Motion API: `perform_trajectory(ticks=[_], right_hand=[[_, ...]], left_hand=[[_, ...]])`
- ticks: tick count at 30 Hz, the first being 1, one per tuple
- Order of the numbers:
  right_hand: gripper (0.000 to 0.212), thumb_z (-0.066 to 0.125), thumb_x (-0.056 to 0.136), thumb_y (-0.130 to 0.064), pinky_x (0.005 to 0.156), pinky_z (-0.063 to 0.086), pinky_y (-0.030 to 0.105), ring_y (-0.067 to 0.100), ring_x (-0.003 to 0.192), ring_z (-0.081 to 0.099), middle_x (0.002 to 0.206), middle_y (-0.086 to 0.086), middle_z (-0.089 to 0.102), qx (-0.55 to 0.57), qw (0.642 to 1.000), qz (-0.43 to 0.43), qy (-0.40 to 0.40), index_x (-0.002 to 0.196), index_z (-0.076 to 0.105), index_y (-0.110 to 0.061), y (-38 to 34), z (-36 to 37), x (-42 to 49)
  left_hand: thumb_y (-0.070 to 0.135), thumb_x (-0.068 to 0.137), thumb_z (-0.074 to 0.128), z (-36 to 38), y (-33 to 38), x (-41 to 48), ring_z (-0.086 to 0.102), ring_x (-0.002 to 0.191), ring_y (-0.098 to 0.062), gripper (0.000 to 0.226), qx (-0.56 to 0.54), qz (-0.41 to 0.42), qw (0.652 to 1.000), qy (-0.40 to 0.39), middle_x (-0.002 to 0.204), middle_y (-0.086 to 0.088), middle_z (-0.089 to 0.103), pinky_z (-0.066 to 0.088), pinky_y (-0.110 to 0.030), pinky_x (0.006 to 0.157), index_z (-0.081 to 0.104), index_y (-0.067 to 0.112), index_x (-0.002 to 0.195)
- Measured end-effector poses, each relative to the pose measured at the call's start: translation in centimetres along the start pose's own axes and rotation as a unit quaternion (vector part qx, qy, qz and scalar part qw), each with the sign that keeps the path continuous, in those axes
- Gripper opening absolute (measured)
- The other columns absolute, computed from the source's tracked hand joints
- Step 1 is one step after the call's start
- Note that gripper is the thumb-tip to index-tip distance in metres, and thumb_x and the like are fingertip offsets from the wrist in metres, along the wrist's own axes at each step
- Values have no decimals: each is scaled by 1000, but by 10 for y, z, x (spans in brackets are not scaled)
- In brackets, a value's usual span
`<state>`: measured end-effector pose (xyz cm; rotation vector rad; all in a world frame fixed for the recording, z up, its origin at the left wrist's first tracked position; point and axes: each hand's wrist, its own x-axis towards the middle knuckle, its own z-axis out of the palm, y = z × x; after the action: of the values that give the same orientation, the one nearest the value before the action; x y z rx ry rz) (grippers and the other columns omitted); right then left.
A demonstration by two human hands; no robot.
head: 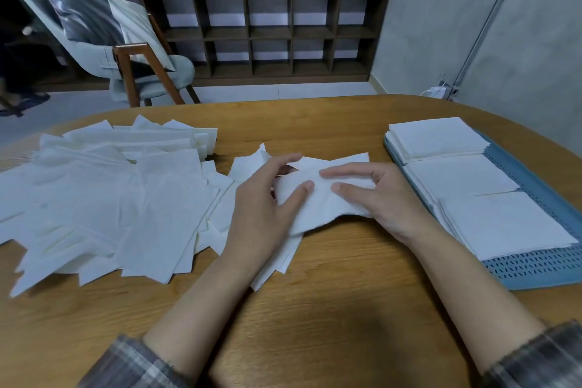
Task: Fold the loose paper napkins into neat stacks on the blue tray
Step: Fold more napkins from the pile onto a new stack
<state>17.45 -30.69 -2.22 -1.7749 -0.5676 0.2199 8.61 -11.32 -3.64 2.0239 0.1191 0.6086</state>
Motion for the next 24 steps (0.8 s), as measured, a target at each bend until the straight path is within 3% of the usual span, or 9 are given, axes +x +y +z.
perform_trajectory(ticks=[3,6,9,14,17,21,24], right_hand=[[36,70,96,-2,109,51,28,-8,111,66,107,-27,77,-32,992,0,126,100,82,-35,4,-5,7],[36,69,96,-4,111,50,32,-7,114,64,109,-28,76,-27,982,5,187,100,82,-38,11,-9,10],[36,67,96,-3,113,50,34,-5,118,63,114,-24,76,-25,979,8,200,105,82,-34,13,-7,11],[39,63,98,-2,110,48,24,-5,122,60,122,-23,72,-26,981,12,194,114,81,-32,14,-7,12],[41,61,98,-1,106,46,17,-6,124,58,126,-23,70,-29,982,10,187,115,80,-33,14,-6,13],[42,60,97,0,96,44,2,-19,117,56,121,-27,71,-33,983,3,179,117,80,-31,15,-5,14],[42,59,97,-1,98,44,4,-17,120,56,122,-26,71,-34,984,3,174,117,80,-31,17,-5,14]], left_hand=[[33,87,84,3,-6,0,58,111,1,71,94,10,993,-69,119,18,61,47,-18,91,48,39,147],[40,81,86,4,-5,-3,54,113,-1,79,141,-6,983,-116,120,15,58,47,-25,95,43,41,147],[38,81,85,4,-7,-4,56,115,-4,59,159,21,980,-120,116,16,60,51,-32,95,57,34,132],[29,86,76,3,-6,-4,64,92,-5,6,175,33,978,-108,92,14,69,55,-32,80,75,26,91],[25,90,73,2,-3,-4,67,89,-3,8,151,19,984,-98,89,15,73,54,-24,78,80,25,85],[23,91,74,1,0,-3,66,89,1,10,124,-22,989,-80,88,16,76,46,-8,74,82,23,86],[21,90,73,2,1,-3,66,89,1,11,115,-20,991,-68,84,14,75,48,-11,74,79,22,81]])
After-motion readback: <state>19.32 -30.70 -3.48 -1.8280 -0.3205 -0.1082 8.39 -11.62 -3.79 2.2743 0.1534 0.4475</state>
